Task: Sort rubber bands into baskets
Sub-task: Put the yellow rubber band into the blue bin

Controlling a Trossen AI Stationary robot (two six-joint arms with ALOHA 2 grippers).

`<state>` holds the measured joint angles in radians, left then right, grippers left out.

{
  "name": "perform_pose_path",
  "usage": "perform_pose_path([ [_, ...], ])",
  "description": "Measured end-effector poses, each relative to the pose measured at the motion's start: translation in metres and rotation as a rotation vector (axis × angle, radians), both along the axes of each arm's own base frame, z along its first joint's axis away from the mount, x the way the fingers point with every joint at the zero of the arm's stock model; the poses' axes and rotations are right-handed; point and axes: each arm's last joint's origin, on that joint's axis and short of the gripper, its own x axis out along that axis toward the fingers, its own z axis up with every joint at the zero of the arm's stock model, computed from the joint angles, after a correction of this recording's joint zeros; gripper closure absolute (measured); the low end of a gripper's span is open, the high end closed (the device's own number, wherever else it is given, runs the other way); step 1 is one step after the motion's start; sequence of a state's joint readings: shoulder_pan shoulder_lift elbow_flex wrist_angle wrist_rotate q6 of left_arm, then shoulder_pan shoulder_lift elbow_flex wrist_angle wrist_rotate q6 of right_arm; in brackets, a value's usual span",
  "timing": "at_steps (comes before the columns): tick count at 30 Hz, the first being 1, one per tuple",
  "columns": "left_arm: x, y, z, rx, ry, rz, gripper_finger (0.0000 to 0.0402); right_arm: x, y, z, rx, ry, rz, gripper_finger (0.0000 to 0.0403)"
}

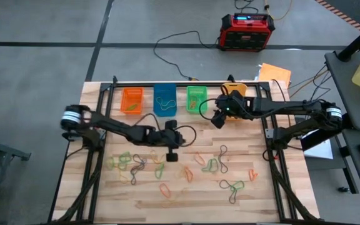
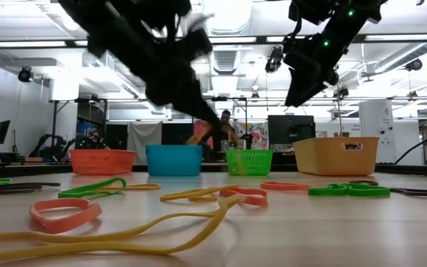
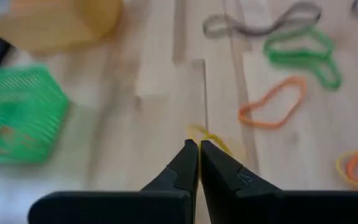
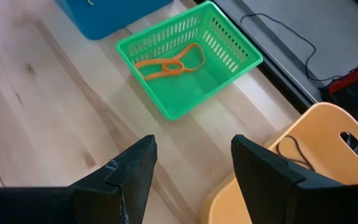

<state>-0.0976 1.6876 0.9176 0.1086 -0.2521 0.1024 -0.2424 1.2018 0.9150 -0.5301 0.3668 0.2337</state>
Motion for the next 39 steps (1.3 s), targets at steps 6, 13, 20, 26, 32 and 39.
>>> perform_pose_path([
  [6,-0.023,0.016,0.051,0.068,-0.074,-0.002,0.0401,0.0,0.0,-0.003,-0.003,-0.007,0.001,0.0199],
  [13,-0.054,0.059,0.083,0.168,-0.057,0.133,0.0402,0.0,0.0,-0.008,-0.004,-0.019,-0.001,0.0199],
  [20,-0.078,0.129,0.091,0.2,-0.036,0.35,0.0402,0.002,-0.001,-0.008,-0.013,-0.056,-0.001,0.0199],
  [26,-0.093,0.183,0.073,0.084,0.001,0.48,0.0402,0.002,-0.001,-0.008,-0.013,-0.055,-0.001,0.0199],
  [32,-0.086,0.204,0.048,0.008,0.022,0.504,0.0402,0.002,-0.001,-0.008,-0.013,-0.056,-0.001,0.0199],
  [39,-0.07,0.214,0.04,-0.012,0.079,0.502,0.0401,0.003,-0.001,-0.008,-0.017,-0.067,-0.001,0.0199],
])
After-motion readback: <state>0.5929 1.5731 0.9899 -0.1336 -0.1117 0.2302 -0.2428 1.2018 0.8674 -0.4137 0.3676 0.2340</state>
